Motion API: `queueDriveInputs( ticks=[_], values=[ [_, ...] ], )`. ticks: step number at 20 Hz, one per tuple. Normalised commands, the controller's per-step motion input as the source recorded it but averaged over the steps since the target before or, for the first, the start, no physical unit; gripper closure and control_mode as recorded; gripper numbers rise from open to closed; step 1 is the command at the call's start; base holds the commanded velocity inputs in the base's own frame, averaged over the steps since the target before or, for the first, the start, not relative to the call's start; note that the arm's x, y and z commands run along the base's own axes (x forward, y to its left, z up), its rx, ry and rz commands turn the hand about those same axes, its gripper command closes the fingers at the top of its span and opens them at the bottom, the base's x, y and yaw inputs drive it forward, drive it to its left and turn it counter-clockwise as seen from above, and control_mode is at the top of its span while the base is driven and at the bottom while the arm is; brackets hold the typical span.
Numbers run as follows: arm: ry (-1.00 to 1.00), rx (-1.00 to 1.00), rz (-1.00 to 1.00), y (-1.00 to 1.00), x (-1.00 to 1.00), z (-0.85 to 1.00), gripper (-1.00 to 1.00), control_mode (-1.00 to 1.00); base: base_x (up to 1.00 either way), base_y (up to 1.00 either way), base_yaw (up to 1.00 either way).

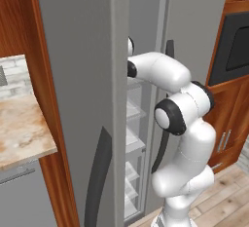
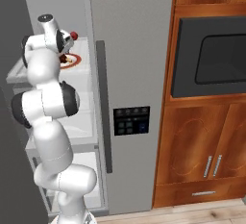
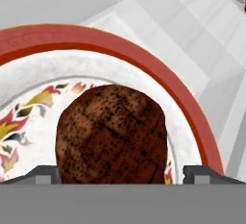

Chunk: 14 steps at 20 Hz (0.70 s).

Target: Retrieve the steak from the fridge and place it on the saucepan with marinade on the stove.

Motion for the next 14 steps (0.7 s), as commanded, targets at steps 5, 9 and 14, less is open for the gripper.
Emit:
queueDriveInputs(
  ticks=[5, 9, 14],
  values=[
    [0.02, -0.06, 0.05, 0.00, 0.00, -0.29, 1.00, -1.00, 0.00, 0.00, 0.00],
    [-0.01, 0.00, 0.00, 0.00, 0.01, -0.05, 1.00, -1.00, 0.00, 0.00, 0.00],
    [-0.11, 0.01, -0.02, 0.00, -0.09, 0.03, 1.00, -1.00, 0.00, 0.00, 0.00]
  ],
)
